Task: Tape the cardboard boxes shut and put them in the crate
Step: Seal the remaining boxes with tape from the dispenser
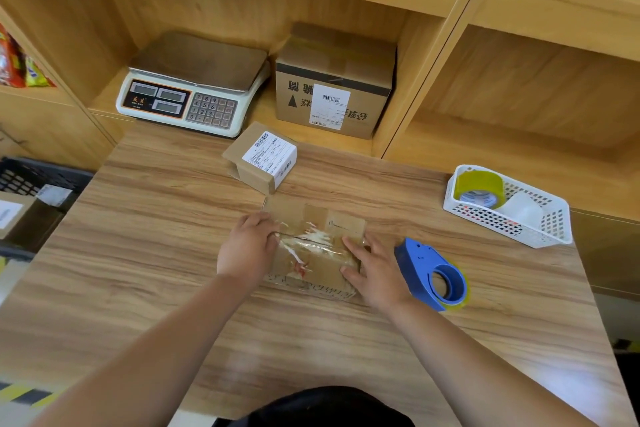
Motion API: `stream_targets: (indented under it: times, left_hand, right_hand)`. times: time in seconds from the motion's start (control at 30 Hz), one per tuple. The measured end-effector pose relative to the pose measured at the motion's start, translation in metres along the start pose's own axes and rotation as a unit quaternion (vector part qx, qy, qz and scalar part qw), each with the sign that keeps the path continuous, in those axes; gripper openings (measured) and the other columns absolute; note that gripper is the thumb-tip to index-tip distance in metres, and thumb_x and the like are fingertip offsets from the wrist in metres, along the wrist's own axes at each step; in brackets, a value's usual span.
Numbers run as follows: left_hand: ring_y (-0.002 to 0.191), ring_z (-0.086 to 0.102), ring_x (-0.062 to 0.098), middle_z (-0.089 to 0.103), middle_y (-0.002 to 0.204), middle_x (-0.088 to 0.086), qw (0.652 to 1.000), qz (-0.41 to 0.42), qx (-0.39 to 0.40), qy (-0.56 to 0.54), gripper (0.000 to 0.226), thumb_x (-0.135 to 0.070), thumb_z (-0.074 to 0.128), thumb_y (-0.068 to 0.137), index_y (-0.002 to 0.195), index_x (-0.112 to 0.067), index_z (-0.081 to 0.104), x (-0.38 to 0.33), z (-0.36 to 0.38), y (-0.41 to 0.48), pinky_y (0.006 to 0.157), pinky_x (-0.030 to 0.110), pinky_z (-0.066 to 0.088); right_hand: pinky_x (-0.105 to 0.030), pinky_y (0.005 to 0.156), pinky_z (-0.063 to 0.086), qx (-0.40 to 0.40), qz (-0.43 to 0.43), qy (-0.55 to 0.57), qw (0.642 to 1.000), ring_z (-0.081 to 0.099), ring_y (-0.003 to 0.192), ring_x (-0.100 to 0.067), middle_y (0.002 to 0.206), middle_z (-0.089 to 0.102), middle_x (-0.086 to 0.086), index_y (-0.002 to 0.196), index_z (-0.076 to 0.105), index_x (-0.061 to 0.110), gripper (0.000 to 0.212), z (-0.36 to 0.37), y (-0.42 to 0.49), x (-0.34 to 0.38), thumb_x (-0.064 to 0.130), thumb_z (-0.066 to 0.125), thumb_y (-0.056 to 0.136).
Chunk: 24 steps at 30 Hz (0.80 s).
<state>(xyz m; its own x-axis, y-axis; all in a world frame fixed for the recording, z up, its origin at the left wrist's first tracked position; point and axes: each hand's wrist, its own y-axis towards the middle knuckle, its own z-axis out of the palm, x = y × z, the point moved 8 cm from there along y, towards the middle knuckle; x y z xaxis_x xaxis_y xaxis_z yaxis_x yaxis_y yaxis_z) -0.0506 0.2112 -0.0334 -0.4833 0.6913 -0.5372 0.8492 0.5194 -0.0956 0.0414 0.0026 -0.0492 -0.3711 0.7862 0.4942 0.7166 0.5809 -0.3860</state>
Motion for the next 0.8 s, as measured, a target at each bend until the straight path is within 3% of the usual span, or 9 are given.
stream_targets:
  times: [0.17, 0.23, 0.3, 0.4, 0.5, 0.6, 0.7, 0.8]
  left_hand:
    - [0.101, 0.055, 0.030, 0.052, 0.126, 0.007, 0.995, -0.100, 0.026, -0.001, 0.044, -0.025, 0.053, 0.092, 0.133, -0.015, 0.044, 0.006, -0.006, 0.012, 0.070, 0.035, 0.045]
    - [0.084, 0.054, 0.026, 0.061, 0.108, 0.008, 0.991, -0.124, 0.054, -0.003, 0.034, -0.026, 0.051, 0.093, 0.125, -0.014, 0.047, 0.008, -0.003, 0.014, 0.064, 0.032, 0.041]
    - [0.077, 0.051, 0.024, 0.064, 0.098, 0.007, 0.988, -0.138, 0.062, -0.014, 0.028, -0.027, 0.053, 0.092, 0.117, -0.014, 0.050, 0.011, -0.001, 0.014, 0.063, 0.031, 0.039]
    - [0.083, 0.056, 0.026, 0.065, 0.099, 0.004, 0.985, -0.162, 0.046, -0.044, 0.036, -0.030, 0.060, 0.088, 0.120, -0.017, 0.051, 0.015, -0.003, 0.010, 0.065, 0.031, 0.039]
    - [0.093, 0.059, 0.026, 0.064, 0.109, 0.003, 0.982, -0.162, 0.014, -0.091, 0.053, -0.027, 0.065, 0.084, 0.132, -0.017, 0.044, 0.013, -0.009, 0.004, 0.067, 0.030, 0.038]
    - [0.100, 0.057, 0.023, 0.057, 0.123, 0.001, 0.981, -0.150, -0.016, -0.123, 0.073, -0.026, 0.070, 0.081, 0.143, -0.017, 0.032, 0.008, -0.014, 0.000, 0.073, 0.031, 0.041]
    - [0.110, 0.055, 0.026, 0.047, 0.134, 0.004, 0.983, -0.137, -0.027, -0.116, 0.091, -0.022, 0.073, 0.080, 0.150, -0.023, 0.015, 0.005, -0.016, -0.007, 0.082, 0.038, 0.047]
    - [0.106, 0.055, 0.028, 0.041, 0.131, 0.004, 0.987, -0.126, -0.017, -0.100, 0.100, -0.015, 0.073, 0.079, 0.151, -0.028, 0.006, 0.006, -0.010, -0.018, 0.084, 0.039, 0.049]
  right_hand:
    - [-0.030, 0.115, 0.024, -0.015, 0.040, 0.057, 0.997, 0.025, 0.142, -0.017, 0.156, 0.024, 0.002, 0.153, 0.008, 0.023, 0.088, -0.007, 0.004, -0.004, 0.036, 0.065, 0.087]
    - [-0.035, 0.108, 0.037, -0.009, 0.086, 0.107, 0.990, 0.043, 0.131, -0.018, 0.144, 0.044, 0.005, 0.152, 0.015, 0.024, 0.086, -0.006, 0.006, -0.007, 0.034, 0.067, 0.085]
    - [-0.039, 0.098, 0.048, -0.014, 0.113, 0.181, 0.977, 0.059, 0.111, -0.013, 0.122, 0.062, 0.010, 0.141, 0.038, 0.031, 0.068, -0.007, 0.007, -0.007, 0.028, 0.068, 0.080]
    - [-0.035, 0.095, 0.049, -0.034, 0.119, 0.254, 0.959, 0.060, 0.108, -0.009, 0.113, 0.065, 0.014, 0.128, 0.051, 0.034, 0.055, -0.013, 0.007, -0.004, 0.023, 0.065, 0.077]
    - [-0.025, 0.091, 0.041, -0.070, 0.121, 0.314, 0.939, 0.052, 0.110, -0.010, 0.112, 0.055, 0.015, 0.141, 0.039, 0.023, 0.061, -0.028, 0.002, 0.001, 0.015, 0.063, 0.086]
    - [-0.021, 0.085, 0.038, -0.109, 0.137, 0.383, 0.907, 0.049, 0.103, -0.009, 0.126, 0.050, 0.006, 0.150, 0.023, 0.021, 0.070, -0.039, -0.001, -0.002, 0.017, 0.060, 0.092]
    - [-0.022, 0.089, 0.033, -0.144, 0.138, 0.398, 0.895, 0.047, 0.105, -0.009, 0.113, 0.051, 0.010, 0.149, 0.031, 0.026, 0.061, -0.043, -0.007, -0.002, 0.023, 0.058, 0.094]
    - [-0.021, 0.094, 0.031, -0.154, 0.131, 0.386, 0.900, 0.047, 0.118, -0.016, 0.128, 0.052, 0.000, 0.145, 0.038, 0.025, 0.054, -0.043, -0.016, 0.001, 0.029, 0.056, 0.095]
